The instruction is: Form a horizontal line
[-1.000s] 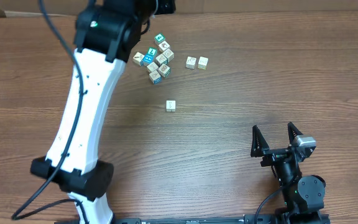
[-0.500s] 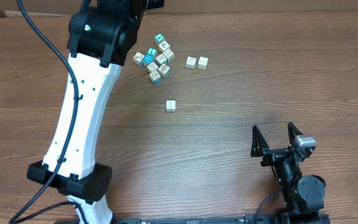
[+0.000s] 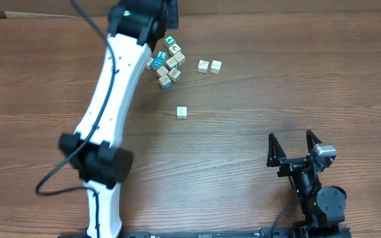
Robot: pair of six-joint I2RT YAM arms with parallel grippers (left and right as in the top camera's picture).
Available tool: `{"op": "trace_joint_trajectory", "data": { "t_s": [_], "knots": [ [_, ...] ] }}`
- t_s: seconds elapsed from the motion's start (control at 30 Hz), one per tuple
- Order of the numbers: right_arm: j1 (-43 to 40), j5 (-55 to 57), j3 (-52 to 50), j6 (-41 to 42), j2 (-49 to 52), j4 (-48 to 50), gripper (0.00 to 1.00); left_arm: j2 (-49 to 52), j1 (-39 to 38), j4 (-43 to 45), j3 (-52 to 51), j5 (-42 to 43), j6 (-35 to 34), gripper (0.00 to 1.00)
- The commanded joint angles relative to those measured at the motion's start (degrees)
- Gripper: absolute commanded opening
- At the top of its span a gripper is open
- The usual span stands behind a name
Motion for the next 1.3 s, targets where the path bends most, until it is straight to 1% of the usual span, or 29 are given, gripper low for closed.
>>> {"op": "trace_joint_trajectory", "data": {
  "t_s": [0.0, 0.03, 0.07, 0.1, 0.2, 0.27, 0.4, 0.53, 0.7, 0.93, 1.27],
  "knots": [
    [-0.28, 0.31, -0.59, -0.28, -0.46, 0.33, 1.00, 6.78, 2.03, -1.64, 0.33, 4.11, 4.44, 0.57],
    [-0.28, 0.28, -0.59, -0.26, -0.46, 0.33, 1.00, 8.22, 2.34, -1.81, 0.33, 6.73, 6.08, 0.59],
    [-0.28, 0.31, -0.59, -0.28, -0.46, 0.33, 1.00, 10.95, 2.97, -2.03, 0.33, 12.41, 8.59, 0.62],
    [-0.28, 0.31, -0.59, -0.26, -0.46, 0.33, 1.00, 12.33, 3.26, -2.14, 0.33, 14.80, 9.14, 0.63],
    [-0.28, 0.31, -0.59, -0.26, -0.46, 0.33, 1.00, 15.39, 3.93, -1.90, 0.33, 17.88, 9.14, 0.62],
    [-0.28, 0.28, -0.59, -0.28, -0.46, 0.33, 1.00, 16.68, 3.98, -1.64, 0.33, 18.78, 9.90, 0.60],
    [-0.28, 0.28, -0.59, -0.26, -0.46, 0.33, 1.00, 18.64, 3.85, -1.49, 0.33, 19.17, 12.59, 0.53],
    [-0.28, 0.31, -0.59, -0.26, -0.46, 0.33, 1.00, 19.58, 3.48, -1.55, 0.33, 19.12, 14.86, 0.48],
    [-0.28, 0.28, -0.59, -0.28, -0.46, 0.33, 1.00, 20.00, 3.43, -1.55, -0.11, 18.88, 15.39, 0.42],
    [-0.28, 0.28, -0.59, -0.26, -0.46, 0.33, 1.00, 20.02, 3.19, -0.98, -1.60, 18.93, 16.50, 0.42],
    [-0.28, 0.31, -0.59, -0.28, -0.46, 0.33, 1.00, 20.02, 3.08, 2.78, -6.36, 18.95, 17.11, 0.44]
  ]
}}
